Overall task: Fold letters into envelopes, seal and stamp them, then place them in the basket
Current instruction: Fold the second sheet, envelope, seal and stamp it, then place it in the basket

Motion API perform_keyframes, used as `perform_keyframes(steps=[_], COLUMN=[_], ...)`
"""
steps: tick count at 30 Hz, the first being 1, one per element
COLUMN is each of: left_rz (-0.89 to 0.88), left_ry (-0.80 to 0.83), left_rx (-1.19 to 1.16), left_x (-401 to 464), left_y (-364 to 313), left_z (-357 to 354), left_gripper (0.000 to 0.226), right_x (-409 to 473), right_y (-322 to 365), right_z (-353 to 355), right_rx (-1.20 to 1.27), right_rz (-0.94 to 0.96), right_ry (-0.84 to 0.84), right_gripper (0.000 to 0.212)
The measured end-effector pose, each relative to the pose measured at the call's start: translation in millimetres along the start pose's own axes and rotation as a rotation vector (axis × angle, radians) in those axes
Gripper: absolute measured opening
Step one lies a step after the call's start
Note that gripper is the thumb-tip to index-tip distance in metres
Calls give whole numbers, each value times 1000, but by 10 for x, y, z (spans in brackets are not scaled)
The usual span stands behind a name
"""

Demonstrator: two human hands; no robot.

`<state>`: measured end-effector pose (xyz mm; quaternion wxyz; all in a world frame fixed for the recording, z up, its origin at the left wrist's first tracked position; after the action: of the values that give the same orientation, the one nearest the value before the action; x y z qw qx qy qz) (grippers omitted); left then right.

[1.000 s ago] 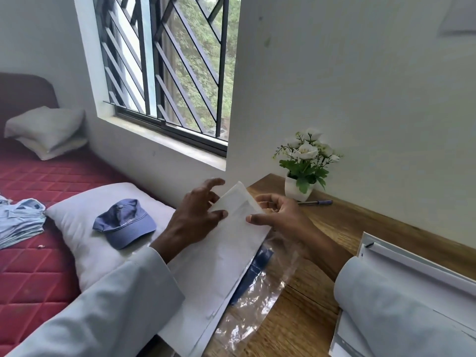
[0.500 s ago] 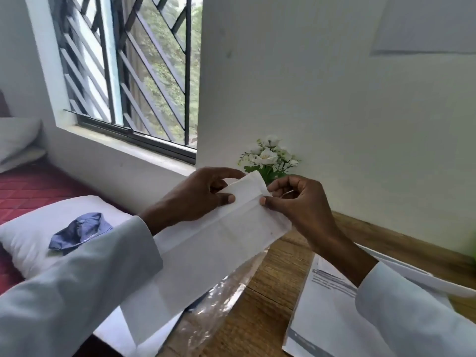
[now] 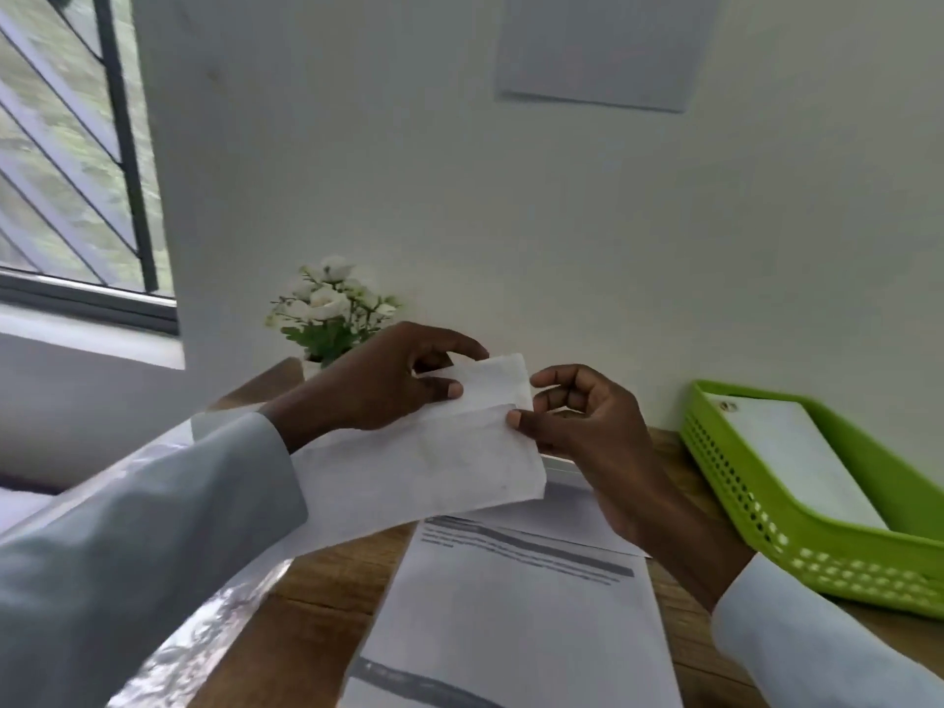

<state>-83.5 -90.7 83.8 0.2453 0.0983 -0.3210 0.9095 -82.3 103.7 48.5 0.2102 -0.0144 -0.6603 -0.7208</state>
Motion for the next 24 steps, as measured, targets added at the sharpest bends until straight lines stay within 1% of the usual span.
perform_keyframes(steps=[5, 8, 11, 14, 17, 20, 24], left_rz=[-34, -34, -34, -33, -25, -36, -41], left_ry=[17, 26, 31, 21, -2, -17, -38], left_rx=[-8, -12, -20, -17, -7, -12, -29], left_x=[206, 250, 269, 270, 275, 275, 255], left_y=[-97, -94, -95, -82, -44, -65, -89], left_z=[-229, -310, -356, -370, -378, -410, -444], left_gripper=[35, 32, 28, 22, 18, 16, 16], right_x=[-101, -140, -148, -140, -154, -166, -169], right_y=[-124, -177, -250, -281, -298, -324, -346], right_z=[255, 271, 225, 233, 265, 302, 304], right_rx=[-25, -38, -14, -72, -69, -75, -35], right_rz=[1, 27, 21, 23, 36, 31, 1], right_ry=[-100, -112, -98, -135, -157, -176, -148], right_gripper=[23, 18, 18, 22, 24, 19, 16])
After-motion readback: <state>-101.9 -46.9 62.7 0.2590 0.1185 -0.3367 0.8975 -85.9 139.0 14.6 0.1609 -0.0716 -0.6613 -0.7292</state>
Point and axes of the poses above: each hand's wrist, its own x-axis towards the middle knuckle, its own z-axis out of the back of the hand, y = z × x, the point moved 7 cm from there along x, towards the middle knuckle, and after that the axes turned 7 degrees about y, right-handed, at the moved point
